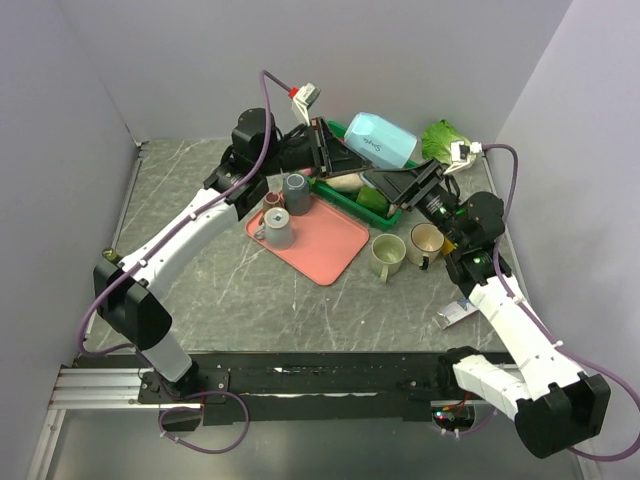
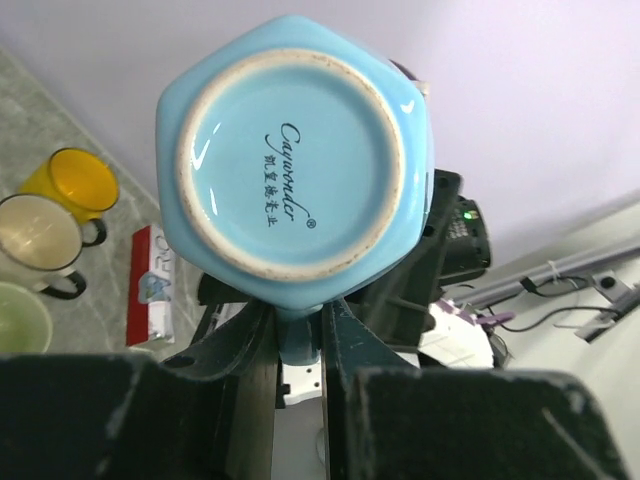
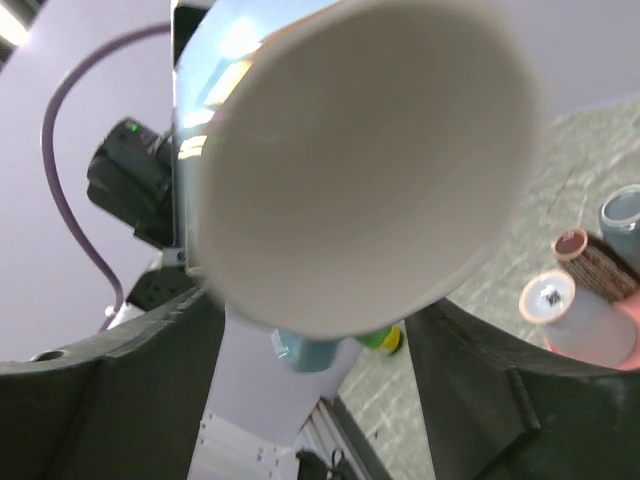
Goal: Turn the mug right side up
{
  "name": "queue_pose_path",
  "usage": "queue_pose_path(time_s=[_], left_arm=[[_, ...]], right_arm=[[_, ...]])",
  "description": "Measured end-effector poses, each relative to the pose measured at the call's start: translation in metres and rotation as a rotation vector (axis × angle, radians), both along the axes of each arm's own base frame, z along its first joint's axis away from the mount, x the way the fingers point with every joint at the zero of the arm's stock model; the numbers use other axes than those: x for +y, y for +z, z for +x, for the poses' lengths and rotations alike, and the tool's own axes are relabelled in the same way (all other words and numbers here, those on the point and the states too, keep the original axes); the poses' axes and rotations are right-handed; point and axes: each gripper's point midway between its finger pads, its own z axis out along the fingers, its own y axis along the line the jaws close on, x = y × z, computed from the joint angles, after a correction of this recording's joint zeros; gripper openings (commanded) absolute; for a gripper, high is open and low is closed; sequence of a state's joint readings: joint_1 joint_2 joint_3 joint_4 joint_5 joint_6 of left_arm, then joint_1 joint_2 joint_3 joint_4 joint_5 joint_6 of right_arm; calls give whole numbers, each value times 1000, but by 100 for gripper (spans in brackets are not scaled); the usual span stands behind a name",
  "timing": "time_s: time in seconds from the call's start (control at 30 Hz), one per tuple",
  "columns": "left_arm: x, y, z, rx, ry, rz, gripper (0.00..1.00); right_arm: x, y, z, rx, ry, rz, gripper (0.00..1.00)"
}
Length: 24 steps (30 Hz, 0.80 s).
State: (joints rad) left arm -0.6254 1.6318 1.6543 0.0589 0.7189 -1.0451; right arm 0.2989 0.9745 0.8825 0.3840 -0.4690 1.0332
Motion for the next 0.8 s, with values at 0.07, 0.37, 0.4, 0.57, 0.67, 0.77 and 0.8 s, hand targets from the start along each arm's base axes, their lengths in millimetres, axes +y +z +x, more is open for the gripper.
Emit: queue_pose_path(time_s=[0.07, 0.37, 0.4, 0.57, 0.67, 0.77, 0.8], left_arm=[[0, 6, -3, -16, -18, -21, 1], [-1, 19, -9, -54, -52, -92, 1], [-1, 18, -9, -51, -53, -93, 1], [-3, 14, -6, -59, -45, -97, 1], [-4, 14, -5, -79, -42, -100, 1], [-5, 12, -4, -88, -34, -93, 11], [-5, 11, -3, -88, -31, -86, 24]], right_arm=[[-2, 4, 1, -12, -13, 13, 67], [-8, 16, 1, -51, -42, 109, 49], [-9, 14, 1, -46, -51, 115, 44], [-12, 14, 3, -25, -75, 141, 13], [-13, 17, 4, -20, -79, 158, 0], [-13, 16, 5, -10, -82, 158, 0], [-14, 14, 6, -6, -86, 153, 0]])
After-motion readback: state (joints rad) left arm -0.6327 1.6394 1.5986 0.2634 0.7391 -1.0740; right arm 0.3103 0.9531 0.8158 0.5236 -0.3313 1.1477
